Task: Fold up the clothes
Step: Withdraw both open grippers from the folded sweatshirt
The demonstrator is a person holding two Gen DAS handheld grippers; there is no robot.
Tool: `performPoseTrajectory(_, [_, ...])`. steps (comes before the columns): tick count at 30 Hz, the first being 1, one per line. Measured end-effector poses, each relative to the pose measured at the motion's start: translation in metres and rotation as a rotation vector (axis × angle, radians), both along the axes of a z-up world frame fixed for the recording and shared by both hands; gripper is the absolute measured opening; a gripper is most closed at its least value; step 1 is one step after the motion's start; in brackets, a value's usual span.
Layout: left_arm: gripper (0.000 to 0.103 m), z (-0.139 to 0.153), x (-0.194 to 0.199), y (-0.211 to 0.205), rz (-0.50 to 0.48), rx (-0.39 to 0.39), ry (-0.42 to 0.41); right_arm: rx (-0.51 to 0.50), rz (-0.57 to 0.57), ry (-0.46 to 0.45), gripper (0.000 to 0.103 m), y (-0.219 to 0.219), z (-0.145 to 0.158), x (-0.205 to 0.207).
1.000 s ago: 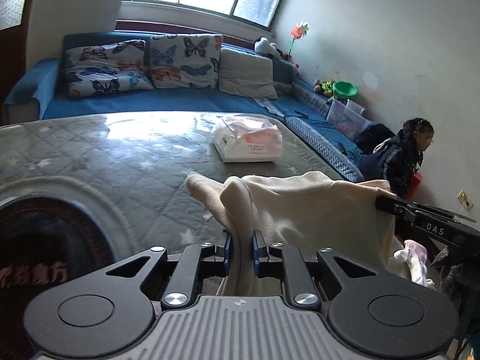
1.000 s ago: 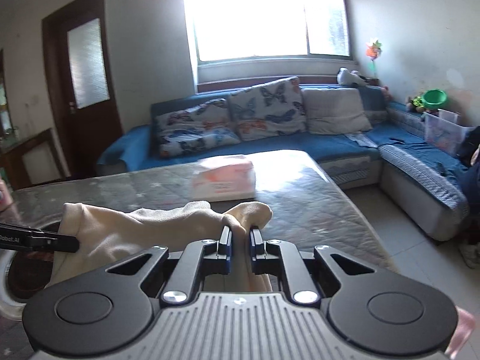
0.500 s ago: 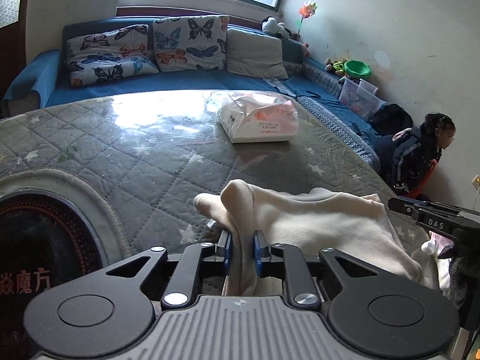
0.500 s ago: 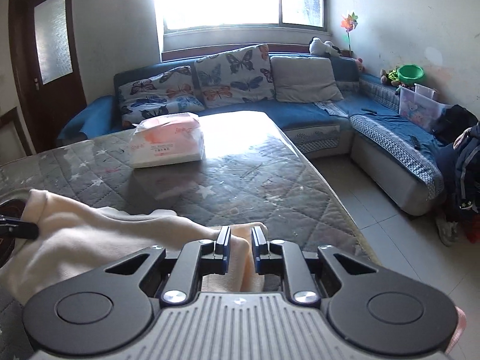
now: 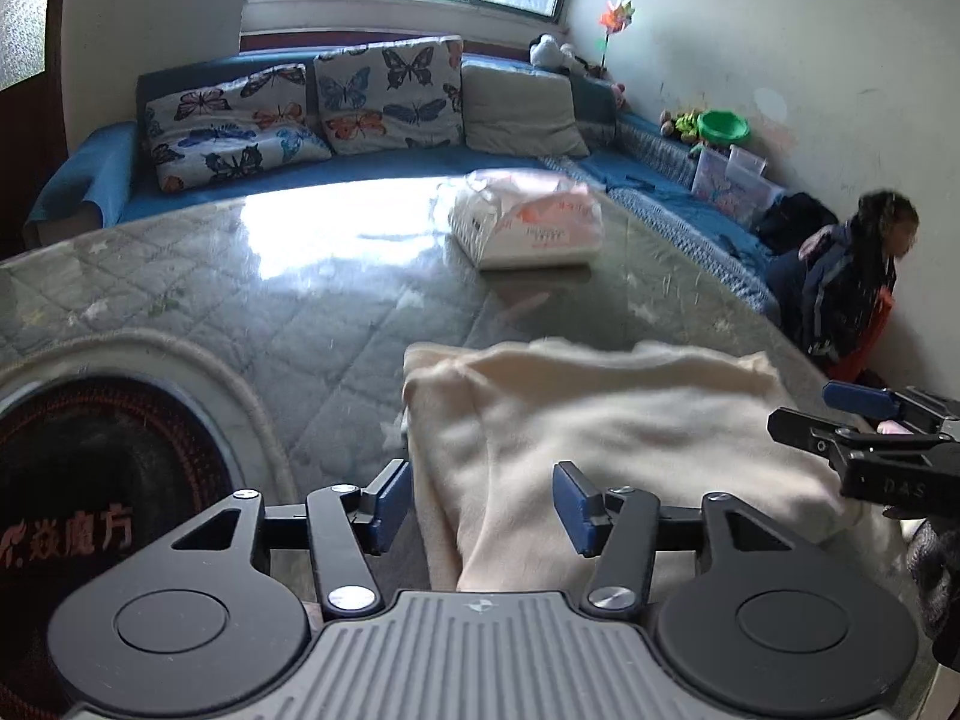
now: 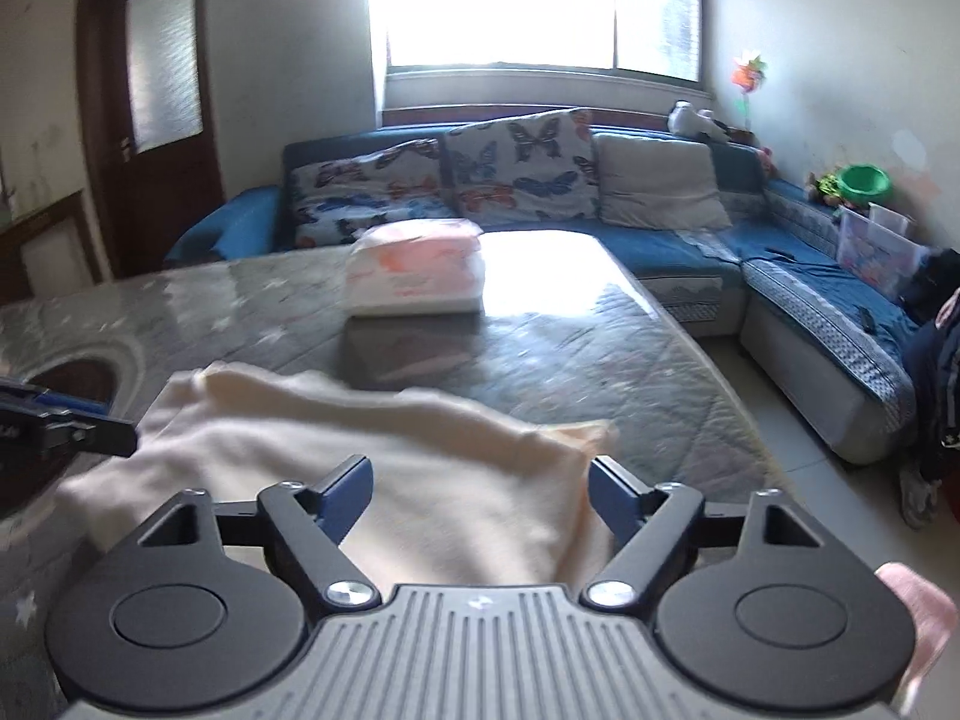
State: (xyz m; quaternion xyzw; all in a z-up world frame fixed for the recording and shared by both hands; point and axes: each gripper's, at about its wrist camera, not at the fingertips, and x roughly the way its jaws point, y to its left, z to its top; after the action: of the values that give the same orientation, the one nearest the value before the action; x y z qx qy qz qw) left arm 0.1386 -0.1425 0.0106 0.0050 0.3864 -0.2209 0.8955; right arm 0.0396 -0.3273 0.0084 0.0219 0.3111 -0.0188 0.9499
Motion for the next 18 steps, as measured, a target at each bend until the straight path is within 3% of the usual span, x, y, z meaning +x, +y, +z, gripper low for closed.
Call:
performPoseTrajectory(4, [0.069, -0.009, -0.007, -0.003, 0.005, 0.043, 0.002, -0.011, 0.027, 0.022, 0.092, 0.018, -0.011, -0.007])
performPoseTrajectory(9, [0.096, -0.009, -0.020, -0.002, 0.009, 0.080, -0.048, -0.027, 0.032, 0.015, 0.103, 0.031, -0.018, -0.016])
performPoseTrajectory(12, [0.103, -0.008, -0.026, 0.000, 0.007, 0.080, -0.059, -0.033, 0.036, -0.001, 0.103, 0.038, -0.017, -0.022])
performPoseTrajectory(18, [0.103, -0.008, -0.040, 0.001, -0.002, 0.093, -0.078, -0.054, 0.024, -0.005, 0.103, 0.049, -0.015, -0.031])
